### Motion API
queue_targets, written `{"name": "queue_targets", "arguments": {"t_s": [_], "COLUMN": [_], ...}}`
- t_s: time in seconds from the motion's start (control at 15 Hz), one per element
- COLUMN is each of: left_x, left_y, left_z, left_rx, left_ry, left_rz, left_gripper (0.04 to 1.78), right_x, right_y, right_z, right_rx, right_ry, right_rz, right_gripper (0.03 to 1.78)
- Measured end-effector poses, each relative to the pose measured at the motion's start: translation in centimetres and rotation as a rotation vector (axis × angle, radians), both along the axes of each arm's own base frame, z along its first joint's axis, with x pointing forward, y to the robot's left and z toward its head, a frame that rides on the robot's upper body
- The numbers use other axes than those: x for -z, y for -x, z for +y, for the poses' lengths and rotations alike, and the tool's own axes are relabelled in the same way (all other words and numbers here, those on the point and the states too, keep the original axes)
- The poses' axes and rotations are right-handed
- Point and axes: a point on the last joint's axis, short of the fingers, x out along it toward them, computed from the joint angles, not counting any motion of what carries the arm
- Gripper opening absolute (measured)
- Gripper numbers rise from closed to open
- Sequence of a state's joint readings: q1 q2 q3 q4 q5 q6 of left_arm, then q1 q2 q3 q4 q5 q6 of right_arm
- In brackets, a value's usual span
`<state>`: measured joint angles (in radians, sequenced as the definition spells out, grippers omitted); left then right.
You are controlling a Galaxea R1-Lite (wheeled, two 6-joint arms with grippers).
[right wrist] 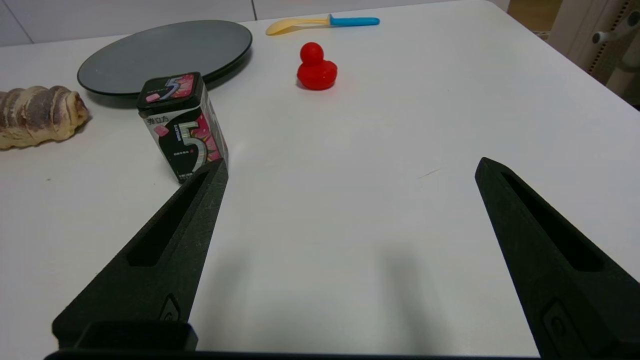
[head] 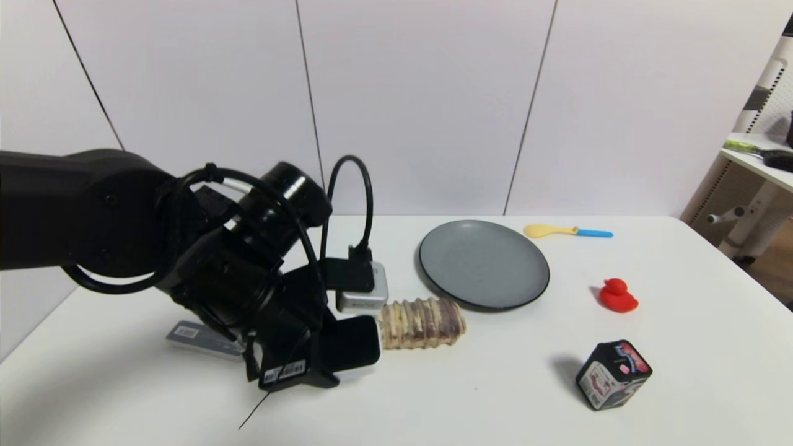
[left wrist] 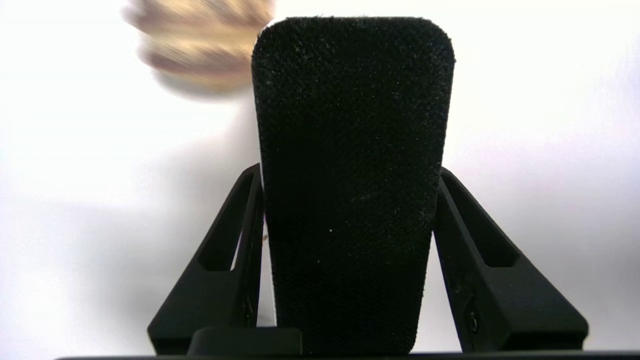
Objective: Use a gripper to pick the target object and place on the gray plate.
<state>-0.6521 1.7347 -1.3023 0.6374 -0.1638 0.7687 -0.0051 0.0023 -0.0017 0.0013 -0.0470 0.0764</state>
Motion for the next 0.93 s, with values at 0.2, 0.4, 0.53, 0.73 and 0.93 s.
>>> {"name": "queue_targets", "arguments": {"t_s": [0.2, 0.4, 0.53, 0.73, 0.93], "left_x": [-3.5, -6.2, -6.5, -4.6, -2.6], "left_y": [-1.8, -4.7, -7.1, -10.4, -12.7], "left_z": [-1.7, -4.1, -6.0, -8.7, -11.0], "left_rx": [0.007, 0.010, 0.012, 0.020, 0.067], "left_ry": [0.094, 0.182, 0.223, 0.287, 0.394], "left_rz": [-0.122, -0.233, -0.283, -0.361, -0.430], "left_gripper": [1.00, 1.00, 1.00, 1.00, 1.00], "right_x": [0.0, 0.0, 0.0, 0.0, 0.0], "right_y": [0.0, 0.0, 0.0, 0.0, 0.0], "right_z": [0.0, 0.0, 0.0, 0.0, 0.0], "right_rx": [0.000, 0.000, 0.000, 0.000, 0.000], "right_ry": [0.000, 0.000, 0.000, 0.000, 0.000], "right_rz": [0.000, 0.000, 0.000, 0.000, 0.000], "right_gripper": [1.71, 1.71, 1.71, 1.71, 1.71]}}
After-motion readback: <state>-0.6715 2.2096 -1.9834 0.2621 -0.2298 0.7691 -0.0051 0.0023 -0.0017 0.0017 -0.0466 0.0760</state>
